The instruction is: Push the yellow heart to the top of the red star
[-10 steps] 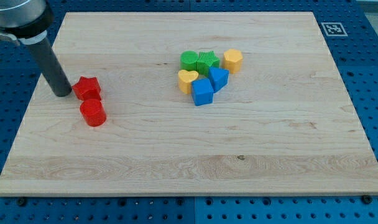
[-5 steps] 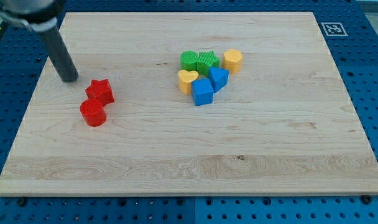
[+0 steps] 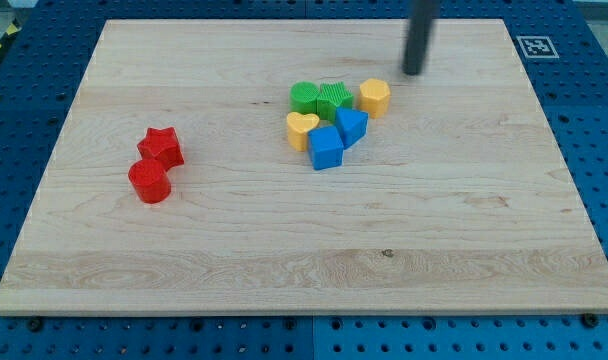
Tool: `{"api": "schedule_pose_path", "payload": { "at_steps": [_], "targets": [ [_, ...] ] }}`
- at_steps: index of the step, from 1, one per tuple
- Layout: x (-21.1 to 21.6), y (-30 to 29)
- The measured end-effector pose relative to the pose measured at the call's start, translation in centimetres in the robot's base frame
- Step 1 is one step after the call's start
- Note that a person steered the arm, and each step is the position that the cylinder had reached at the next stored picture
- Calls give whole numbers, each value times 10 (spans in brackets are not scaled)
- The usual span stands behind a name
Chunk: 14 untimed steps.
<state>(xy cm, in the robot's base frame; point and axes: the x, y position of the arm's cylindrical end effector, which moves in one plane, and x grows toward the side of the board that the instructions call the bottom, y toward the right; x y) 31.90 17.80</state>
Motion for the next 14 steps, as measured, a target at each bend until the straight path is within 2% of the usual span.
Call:
{"api": "schedule_pose_path", "payload": {
  "at_steps": [1,2,6,9,10,11,13,14],
  "targets": [
    [33,-2],
    [33,-4],
    [37,-133],
    [62,-134],
    [71,-100],
    [91,-100],
    [95,-120],
    [90,-170]
  ]
}}
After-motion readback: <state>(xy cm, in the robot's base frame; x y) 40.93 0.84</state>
